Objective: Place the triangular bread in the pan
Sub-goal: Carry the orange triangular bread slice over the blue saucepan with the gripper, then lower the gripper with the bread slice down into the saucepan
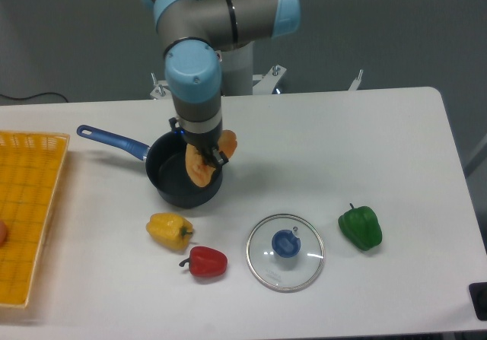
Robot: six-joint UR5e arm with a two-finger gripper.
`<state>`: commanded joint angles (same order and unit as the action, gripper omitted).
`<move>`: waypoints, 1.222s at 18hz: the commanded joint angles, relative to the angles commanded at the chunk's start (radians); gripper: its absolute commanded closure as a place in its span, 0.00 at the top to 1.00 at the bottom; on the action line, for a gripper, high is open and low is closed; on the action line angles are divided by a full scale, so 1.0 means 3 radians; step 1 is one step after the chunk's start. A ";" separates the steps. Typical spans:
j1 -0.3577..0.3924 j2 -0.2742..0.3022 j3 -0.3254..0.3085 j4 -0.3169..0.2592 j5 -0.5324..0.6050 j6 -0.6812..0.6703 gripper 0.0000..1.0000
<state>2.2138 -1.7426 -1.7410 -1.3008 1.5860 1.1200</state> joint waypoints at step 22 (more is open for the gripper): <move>-0.0354 -0.0297 -0.0261 0.0317 0.0338 -0.0302 0.04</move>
<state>2.1077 -1.8316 -1.8193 -1.2058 1.6874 1.0293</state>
